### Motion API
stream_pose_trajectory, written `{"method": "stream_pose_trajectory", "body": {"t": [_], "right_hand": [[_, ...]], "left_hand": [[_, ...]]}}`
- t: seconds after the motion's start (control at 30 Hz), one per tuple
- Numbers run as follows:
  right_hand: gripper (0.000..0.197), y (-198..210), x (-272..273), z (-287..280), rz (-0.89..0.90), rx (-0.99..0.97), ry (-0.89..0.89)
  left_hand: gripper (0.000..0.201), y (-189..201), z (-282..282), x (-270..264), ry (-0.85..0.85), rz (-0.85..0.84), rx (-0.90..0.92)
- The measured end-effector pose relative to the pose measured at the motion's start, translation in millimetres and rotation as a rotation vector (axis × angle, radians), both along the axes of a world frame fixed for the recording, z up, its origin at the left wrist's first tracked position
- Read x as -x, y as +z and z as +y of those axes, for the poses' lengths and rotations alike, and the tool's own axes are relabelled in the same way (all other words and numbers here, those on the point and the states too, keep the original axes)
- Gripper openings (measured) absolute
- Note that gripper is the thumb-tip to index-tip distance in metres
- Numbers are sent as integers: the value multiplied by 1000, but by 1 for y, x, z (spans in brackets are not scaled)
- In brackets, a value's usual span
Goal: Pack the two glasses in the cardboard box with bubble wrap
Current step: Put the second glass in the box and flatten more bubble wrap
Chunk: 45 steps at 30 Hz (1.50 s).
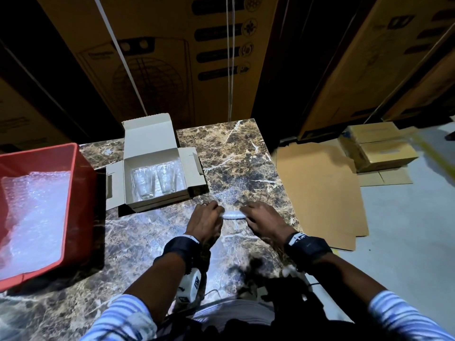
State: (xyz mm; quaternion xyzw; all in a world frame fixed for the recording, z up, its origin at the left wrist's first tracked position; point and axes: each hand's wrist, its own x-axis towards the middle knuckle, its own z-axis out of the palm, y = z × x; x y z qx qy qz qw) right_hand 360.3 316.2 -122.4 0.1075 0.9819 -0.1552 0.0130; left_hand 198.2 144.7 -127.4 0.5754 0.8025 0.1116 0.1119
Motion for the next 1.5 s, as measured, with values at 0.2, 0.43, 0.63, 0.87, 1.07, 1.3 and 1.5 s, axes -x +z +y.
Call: {"method": "stream_pose_trajectory", "body": {"t": [0.2,0.43,0.63,0.87,1.07,1.3,1.5], "right_hand": [[18,26,18,0,-65,182,-12],[21,44,60,11,-193,374,-16],[27,84,129,3,-150,276,54],[24,118,227,-22,59,193,128],[19,100,295,-38,78,110,92],[41,75,320,-41,10,96,56],[19,67,318,-45,2,-19,88]], "left_hand": [[25,20,-8,13,56,-172,-58],[34,64,-36,63,62,-389,-75],[28,113,-50,123,91,-346,-39],[34,124,-80,216,239,-170,-138],[27,111,-87,260,382,-7,-121],[22,91,-83,277,410,80,3],[22,87,-82,283,356,196,85]]}}
